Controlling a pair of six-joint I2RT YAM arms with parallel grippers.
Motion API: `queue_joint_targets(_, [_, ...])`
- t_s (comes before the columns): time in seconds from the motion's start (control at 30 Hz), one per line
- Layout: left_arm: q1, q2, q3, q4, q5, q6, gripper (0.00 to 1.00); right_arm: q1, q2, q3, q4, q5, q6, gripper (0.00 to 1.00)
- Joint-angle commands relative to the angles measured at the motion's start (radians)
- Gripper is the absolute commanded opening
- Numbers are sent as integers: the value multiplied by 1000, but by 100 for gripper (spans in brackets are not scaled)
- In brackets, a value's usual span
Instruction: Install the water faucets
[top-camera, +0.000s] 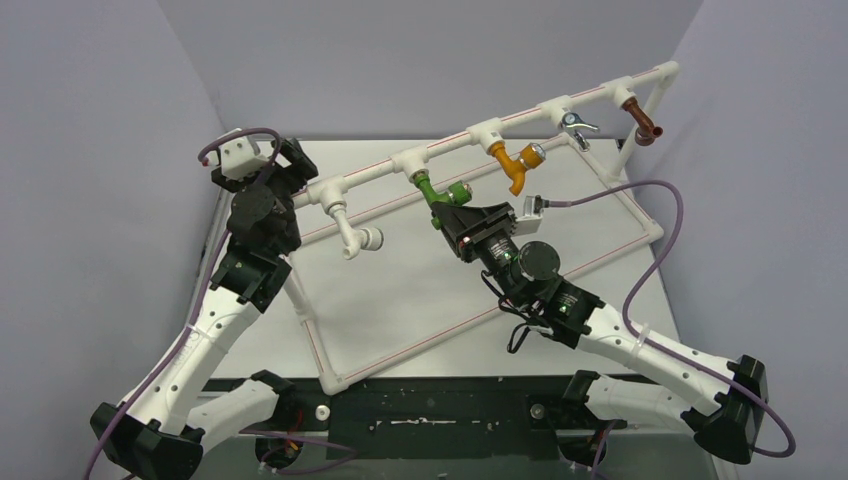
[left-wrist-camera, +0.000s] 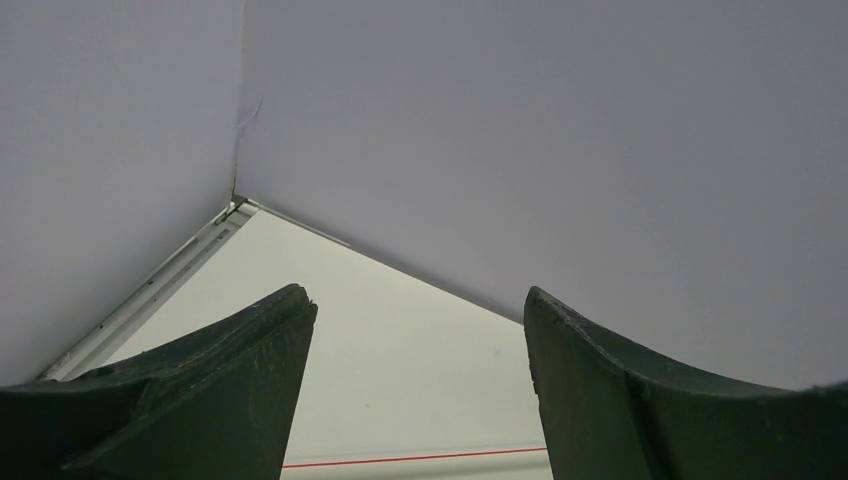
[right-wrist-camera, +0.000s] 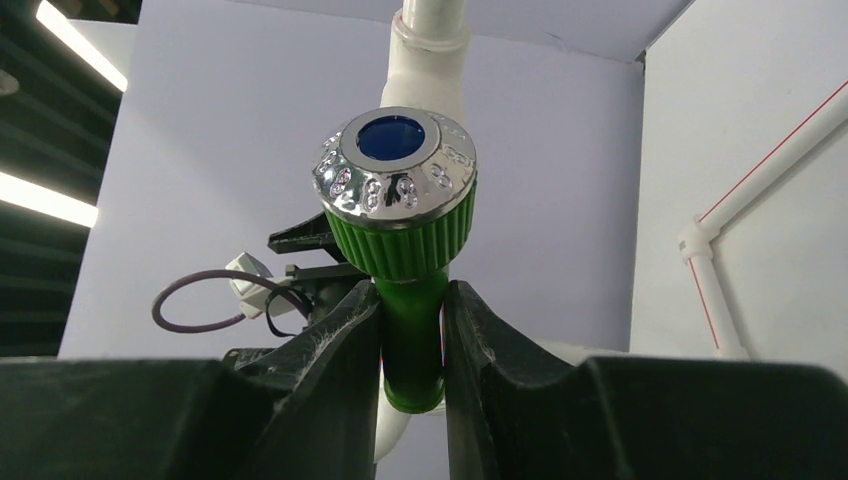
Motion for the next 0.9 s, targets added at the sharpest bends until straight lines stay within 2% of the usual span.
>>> queue_joint_targets(0.0, [-31,-26,-89,-326,75,-2,74,-67,58,17,141,186,143,0])
queue_joint_targets(0.3, [-11,-47,-107,-301,154,13,74,-79,77,-2,104,155,303,0])
queue_joint_targets(0.6, [-5,-62,-128,-263,245,37,74,-95,128,-66,208,84,459,0])
queue_joint_targets(0.87, [-5,-65,-143,-247,289,64,74,-129,156,-81,296,0,527,0])
